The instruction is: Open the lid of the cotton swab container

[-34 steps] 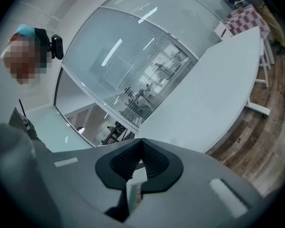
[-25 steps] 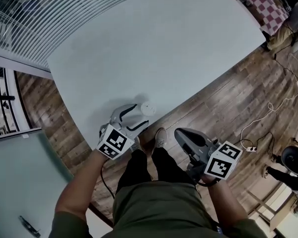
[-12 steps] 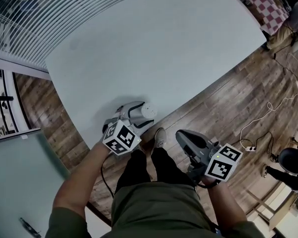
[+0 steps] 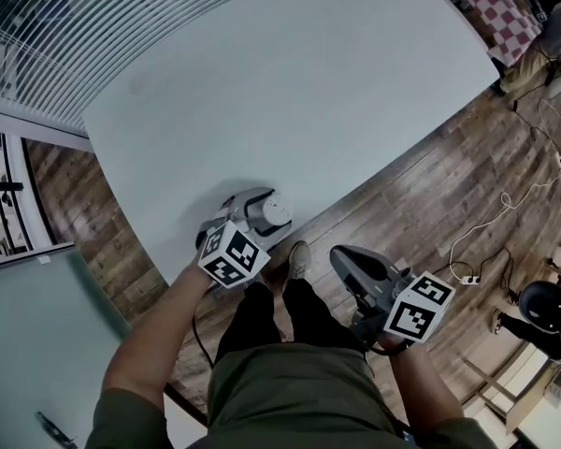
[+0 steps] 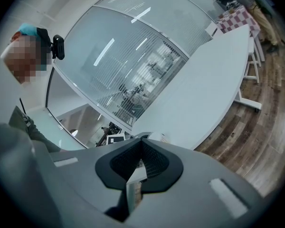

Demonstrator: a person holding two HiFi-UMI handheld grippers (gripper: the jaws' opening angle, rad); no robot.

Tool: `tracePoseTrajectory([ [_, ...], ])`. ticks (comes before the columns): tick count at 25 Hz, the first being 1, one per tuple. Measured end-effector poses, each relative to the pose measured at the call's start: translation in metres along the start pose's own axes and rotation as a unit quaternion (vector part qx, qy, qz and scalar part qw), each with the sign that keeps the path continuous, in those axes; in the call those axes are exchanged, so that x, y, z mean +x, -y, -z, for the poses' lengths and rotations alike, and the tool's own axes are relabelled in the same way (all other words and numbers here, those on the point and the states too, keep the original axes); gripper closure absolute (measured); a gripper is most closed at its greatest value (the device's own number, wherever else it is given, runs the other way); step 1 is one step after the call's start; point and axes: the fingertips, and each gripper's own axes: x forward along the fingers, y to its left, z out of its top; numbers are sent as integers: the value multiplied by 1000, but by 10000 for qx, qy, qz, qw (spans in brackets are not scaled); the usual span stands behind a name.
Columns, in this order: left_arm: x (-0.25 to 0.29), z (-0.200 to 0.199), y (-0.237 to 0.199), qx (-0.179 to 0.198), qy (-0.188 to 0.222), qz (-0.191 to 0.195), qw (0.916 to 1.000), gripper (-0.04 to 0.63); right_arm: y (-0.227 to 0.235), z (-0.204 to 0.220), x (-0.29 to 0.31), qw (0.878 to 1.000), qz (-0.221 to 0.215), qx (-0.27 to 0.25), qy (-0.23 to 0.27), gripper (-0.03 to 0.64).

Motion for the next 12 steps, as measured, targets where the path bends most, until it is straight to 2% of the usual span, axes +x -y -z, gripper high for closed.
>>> tracePoseTrajectory([
  [12,-1,-7,-6,-102,63,-67,9999,325,-3,-10,2,10000,-31,-76,46,607],
])
